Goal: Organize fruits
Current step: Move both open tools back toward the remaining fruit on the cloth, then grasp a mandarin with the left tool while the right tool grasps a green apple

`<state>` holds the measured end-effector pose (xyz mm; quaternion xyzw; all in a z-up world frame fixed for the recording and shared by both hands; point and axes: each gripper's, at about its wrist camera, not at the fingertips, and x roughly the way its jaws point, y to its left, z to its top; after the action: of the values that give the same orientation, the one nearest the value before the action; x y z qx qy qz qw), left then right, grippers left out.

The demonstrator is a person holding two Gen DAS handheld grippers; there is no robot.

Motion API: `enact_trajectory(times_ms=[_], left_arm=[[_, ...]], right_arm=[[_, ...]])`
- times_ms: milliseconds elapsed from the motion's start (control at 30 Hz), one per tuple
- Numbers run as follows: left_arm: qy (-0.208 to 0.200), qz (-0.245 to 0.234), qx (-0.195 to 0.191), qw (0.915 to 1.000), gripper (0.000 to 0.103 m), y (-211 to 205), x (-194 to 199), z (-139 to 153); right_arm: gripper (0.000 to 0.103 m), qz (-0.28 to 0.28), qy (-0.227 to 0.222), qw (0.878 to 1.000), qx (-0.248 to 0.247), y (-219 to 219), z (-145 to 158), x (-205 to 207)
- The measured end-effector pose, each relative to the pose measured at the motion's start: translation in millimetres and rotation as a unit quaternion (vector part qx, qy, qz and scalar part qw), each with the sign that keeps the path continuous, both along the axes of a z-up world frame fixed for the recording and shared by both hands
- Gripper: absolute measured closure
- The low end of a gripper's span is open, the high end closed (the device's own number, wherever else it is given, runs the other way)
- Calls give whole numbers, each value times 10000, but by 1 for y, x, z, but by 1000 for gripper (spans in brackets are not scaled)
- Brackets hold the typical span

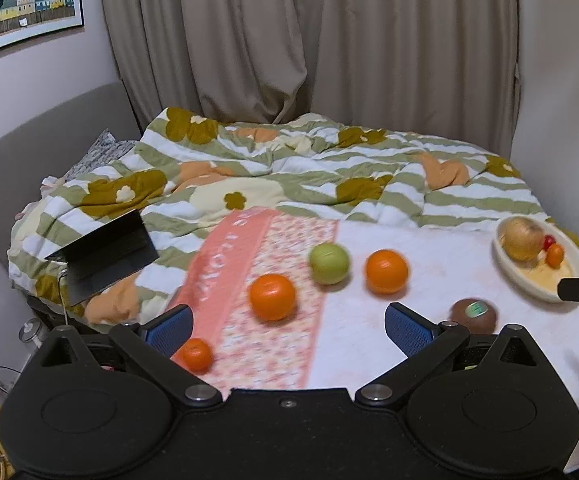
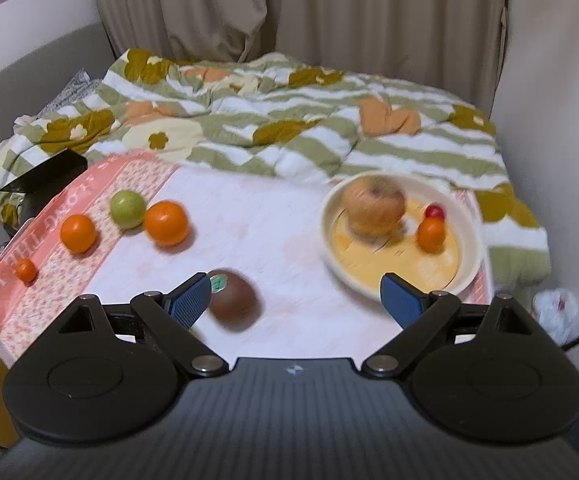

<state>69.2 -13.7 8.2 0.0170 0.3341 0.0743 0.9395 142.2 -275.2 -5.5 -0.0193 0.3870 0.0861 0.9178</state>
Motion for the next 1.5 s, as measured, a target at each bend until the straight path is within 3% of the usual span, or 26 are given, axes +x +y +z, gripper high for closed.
enact_trajectory(times_ms=[367, 567, 667, 900, 1067, 1133, 1167, 1500], left_arm=[[450, -402, -162, 9980, 3, 80, 15, -44], [807, -651, -316, 9941, 16, 105, 37, -78], [970, -670, -402, 9922, 25, 110, 48, -94], [1135, -569, -521, 9905, 35, 120, 70, -116], [1218, -580, -390, 9901, 46, 118, 79, -124], [1222, -557, -330, 9904, 53, 117, 81, -124], [1232, -538, -283, 9905, 62, 117, 82, -125], [1275, -535, -231, 9901, 63, 116, 80, -126]], right_arm=[[0, -483, 343, 9982, -10, 71, -33, -25], [0, -560, 479, 9972, -115, 100, -59, -27], [0, -632, 537, 9964, -178, 109, -69, -25], [0, -680, 649, 9953, -248, 114, -82, -16], [0, -674, 685, 9949, -298, 114, -87, -9], [0, -660, 698, 9949, -315, 114, -88, -7], [0, -649, 702, 9949, -319, 114, -89, -5], [0, -595, 761, 9950, -262, 114, -96, 6]])
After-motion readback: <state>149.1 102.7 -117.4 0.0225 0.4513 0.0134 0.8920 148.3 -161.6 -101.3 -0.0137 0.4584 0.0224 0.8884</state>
